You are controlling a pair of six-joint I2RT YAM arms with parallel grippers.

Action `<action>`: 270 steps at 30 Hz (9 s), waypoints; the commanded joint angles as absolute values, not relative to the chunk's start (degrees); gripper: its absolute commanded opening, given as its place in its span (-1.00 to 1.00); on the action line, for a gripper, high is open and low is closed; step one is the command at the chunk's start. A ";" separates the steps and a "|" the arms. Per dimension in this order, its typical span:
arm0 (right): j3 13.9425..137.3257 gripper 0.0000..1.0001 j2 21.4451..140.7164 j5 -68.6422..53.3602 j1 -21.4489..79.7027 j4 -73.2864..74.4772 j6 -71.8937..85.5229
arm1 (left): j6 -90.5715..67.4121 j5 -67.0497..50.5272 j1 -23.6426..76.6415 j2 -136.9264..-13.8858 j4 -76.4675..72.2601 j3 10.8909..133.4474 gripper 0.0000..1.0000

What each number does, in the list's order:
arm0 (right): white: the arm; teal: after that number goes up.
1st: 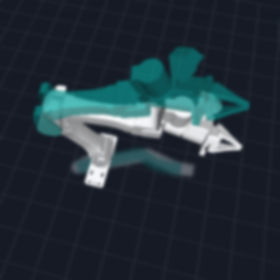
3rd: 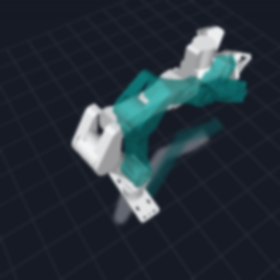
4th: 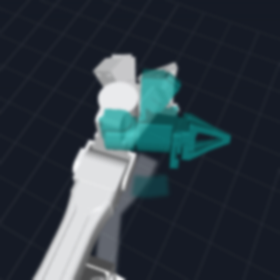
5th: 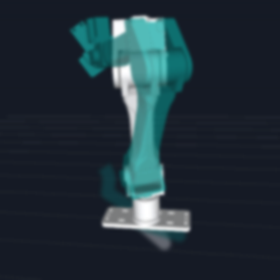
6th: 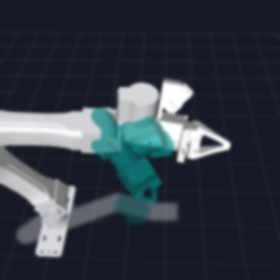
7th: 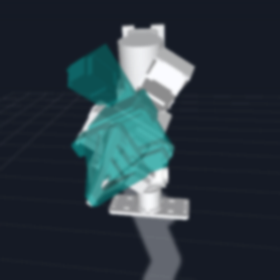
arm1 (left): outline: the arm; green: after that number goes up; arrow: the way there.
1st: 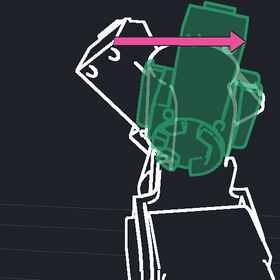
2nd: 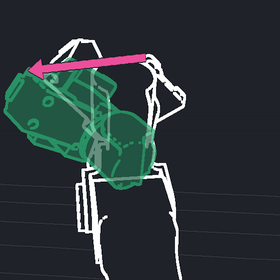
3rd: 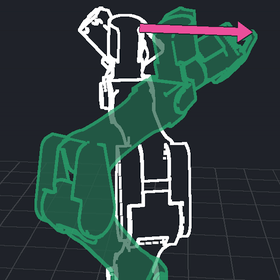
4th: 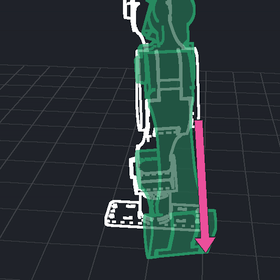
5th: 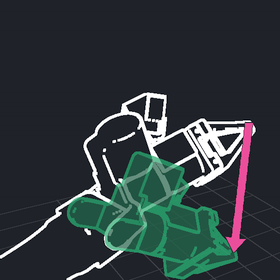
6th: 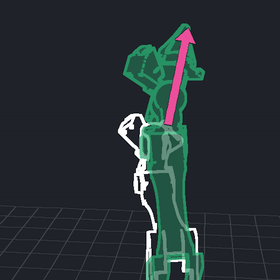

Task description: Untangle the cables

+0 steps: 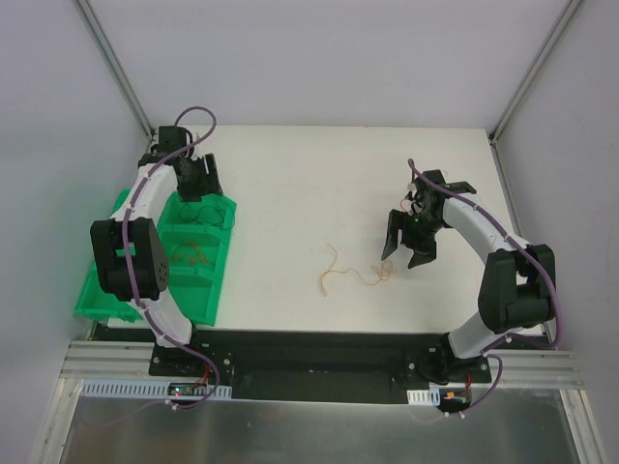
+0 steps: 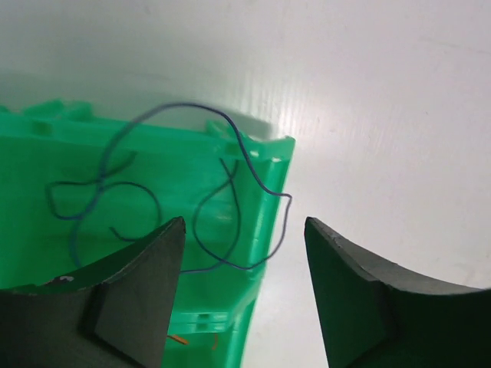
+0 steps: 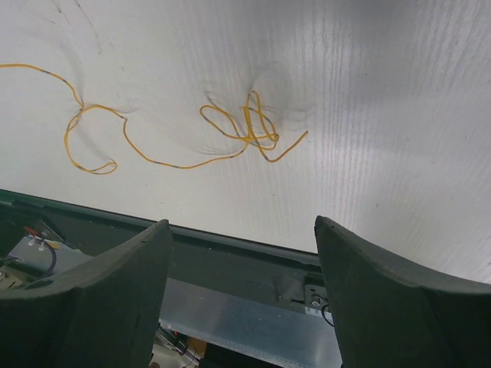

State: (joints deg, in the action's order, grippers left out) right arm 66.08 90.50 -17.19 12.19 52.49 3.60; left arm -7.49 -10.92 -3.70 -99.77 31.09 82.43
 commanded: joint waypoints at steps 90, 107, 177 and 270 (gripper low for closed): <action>64.07 0.54 88.42 -19.16 12.04 52.12 3.08 | -53.60 -3.41 -6.06 -88.93 28.56 66.36 -1.00; 63.72 0.54 87.98 -19.34 12.04 51.94 3.16 | -58.88 -10.19 -15.20 -105.82 29.70 80.24 -1.00; 58.80 0.49 85.78 -19.60 12.75 47.72 5.98 | -14.07 -11.44 43.25 -106.18 35.33 77.09 -1.00; 60.38 -0.91 104.42 -37.63 24.61 25.92 16.62 | -24.43 -25.59 38.77 -114.71 20.39 78.24 -1.00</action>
